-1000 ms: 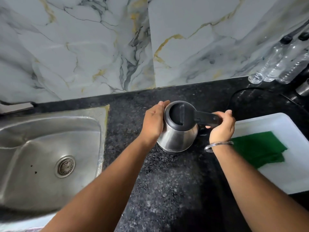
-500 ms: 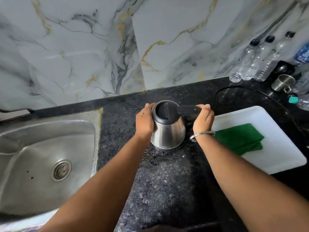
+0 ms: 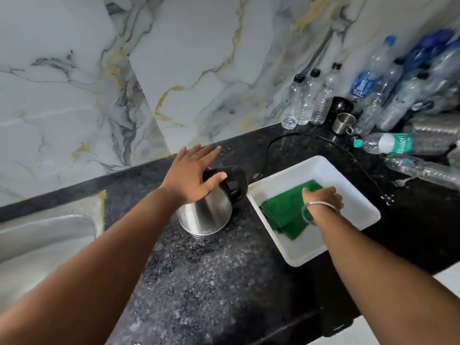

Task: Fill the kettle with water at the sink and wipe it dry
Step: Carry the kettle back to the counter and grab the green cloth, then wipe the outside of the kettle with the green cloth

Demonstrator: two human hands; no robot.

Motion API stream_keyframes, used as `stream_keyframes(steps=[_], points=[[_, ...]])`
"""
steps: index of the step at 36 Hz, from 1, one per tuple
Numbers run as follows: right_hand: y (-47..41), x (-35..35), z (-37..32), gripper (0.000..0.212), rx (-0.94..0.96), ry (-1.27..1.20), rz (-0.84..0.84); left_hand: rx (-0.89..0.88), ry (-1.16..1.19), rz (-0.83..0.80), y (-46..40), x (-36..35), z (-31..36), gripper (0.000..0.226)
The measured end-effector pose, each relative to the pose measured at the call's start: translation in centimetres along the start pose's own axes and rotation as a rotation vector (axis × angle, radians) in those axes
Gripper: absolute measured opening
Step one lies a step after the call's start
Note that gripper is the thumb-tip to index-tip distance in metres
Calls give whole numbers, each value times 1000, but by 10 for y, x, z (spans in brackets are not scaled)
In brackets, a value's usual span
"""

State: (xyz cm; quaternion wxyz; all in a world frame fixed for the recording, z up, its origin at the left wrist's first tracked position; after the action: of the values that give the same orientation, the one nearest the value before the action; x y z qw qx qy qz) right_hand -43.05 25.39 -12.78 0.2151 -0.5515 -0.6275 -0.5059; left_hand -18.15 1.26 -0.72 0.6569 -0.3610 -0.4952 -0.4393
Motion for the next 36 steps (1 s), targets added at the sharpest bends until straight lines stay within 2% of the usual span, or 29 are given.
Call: stream_keyframes(steps=[5, 9, 13, 15, 20, 23, 27, 29, 31, 33, 36], points=[[-19, -1, 14, 99, -54, 193, -48, 46, 10, -81, -4, -9, -4, 83], [-31, 1, 12, 104, -72, 128, -90, 111, 42, -74, -3, -13, -8, 83], [-39, -2, 5, 93, -89, 29, -247, 127, 50, -61, -3, -13, -11, 83], [-40, -7, 5, 86, -89, -96, -358, 130, 44, -56, -2, -13, -11, 83], [-2, 0, -7, 35, -54, -631, -688, 154, 39, -58, -1, -12, -9, 79], [35, 15, -19, 9, -14, -846, -757, 213, 32, -20, -1, -13, -5, 70], [92, 35, -40, 12, 128, -1042, -794, 434, 51, 34, 2, -12, 5, 73], [121, 43, -49, 10, 225, -1094, -792, 463, 42, -6, -1, -13, 5, 73], [146, 42, -58, 8, 308, -1109, -751, 459, 76, -77, -7, -11, 0, 70], [170, 32, -67, 17, 373, -1114, -701, 413, 75, -139, -16, -7, -9, 65], [207, 1, -75, 17, 422, -1053, -677, 275, 1, -136, -23, -1, -23, 67]])
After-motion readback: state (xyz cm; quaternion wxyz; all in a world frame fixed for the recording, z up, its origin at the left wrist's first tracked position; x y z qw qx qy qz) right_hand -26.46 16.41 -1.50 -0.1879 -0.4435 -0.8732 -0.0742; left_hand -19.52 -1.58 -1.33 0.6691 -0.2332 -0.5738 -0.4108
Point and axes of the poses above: each hand's wrist, its own y-axis away from the middle knuckle, its own x-axis out of the back of the hand, z = x × y, the point moved 4 cm from there along -y, towards the middle knuckle, and after that the axes turned 6 degrees about -x, right-handed, at the moved point
